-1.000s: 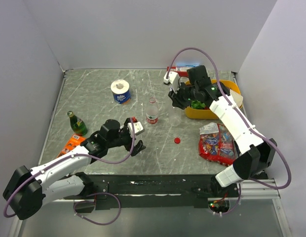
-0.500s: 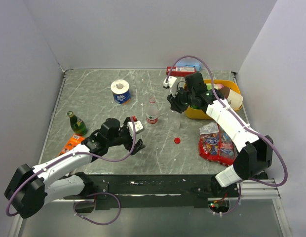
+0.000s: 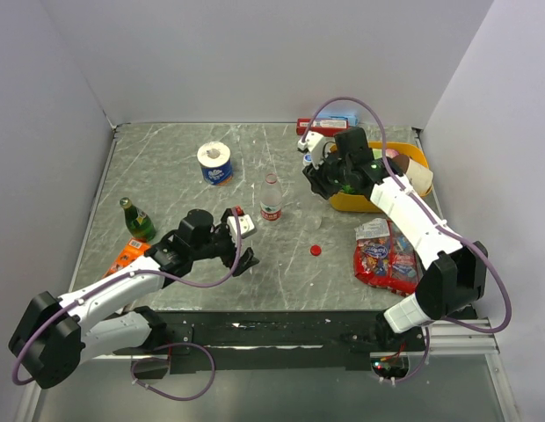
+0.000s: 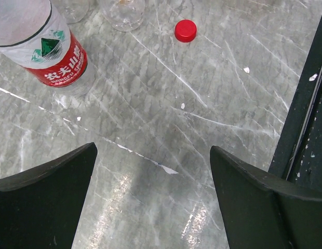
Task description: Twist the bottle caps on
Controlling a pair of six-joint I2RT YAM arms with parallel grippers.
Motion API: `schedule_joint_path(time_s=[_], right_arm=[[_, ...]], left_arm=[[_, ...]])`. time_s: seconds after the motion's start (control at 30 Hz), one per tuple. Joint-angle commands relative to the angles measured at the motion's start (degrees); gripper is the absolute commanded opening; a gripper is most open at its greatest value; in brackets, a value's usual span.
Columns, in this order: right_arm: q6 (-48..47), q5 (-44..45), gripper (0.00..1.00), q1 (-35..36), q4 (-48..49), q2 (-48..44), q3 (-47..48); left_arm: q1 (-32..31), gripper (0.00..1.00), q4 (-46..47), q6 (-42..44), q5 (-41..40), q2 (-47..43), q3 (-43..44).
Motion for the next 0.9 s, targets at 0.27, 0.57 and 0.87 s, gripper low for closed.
schedule_joint_path(time_s=[0.27, 0.57, 0.87], right_arm=[[0.96, -0.76, 0.55, -0.51, -0.65, -3.12, 2.03], [1.04, 0.47, 0.63, -0.42, -5.04, -5.92, 12.39], [3.06, -13.13, 0.74, 2.83, -0.92, -1.91, 14.60]], left_arm=[[0.22, 0.96, 2.08, 0.01, 2.61, -0.30, 0.78], [0.40, 0.96, 1.73, 0.71, 3.14, -0.57, 0.60], [2.67, 0.96, 1.20, 0.01, 4.55, -0.75, 1.48]])
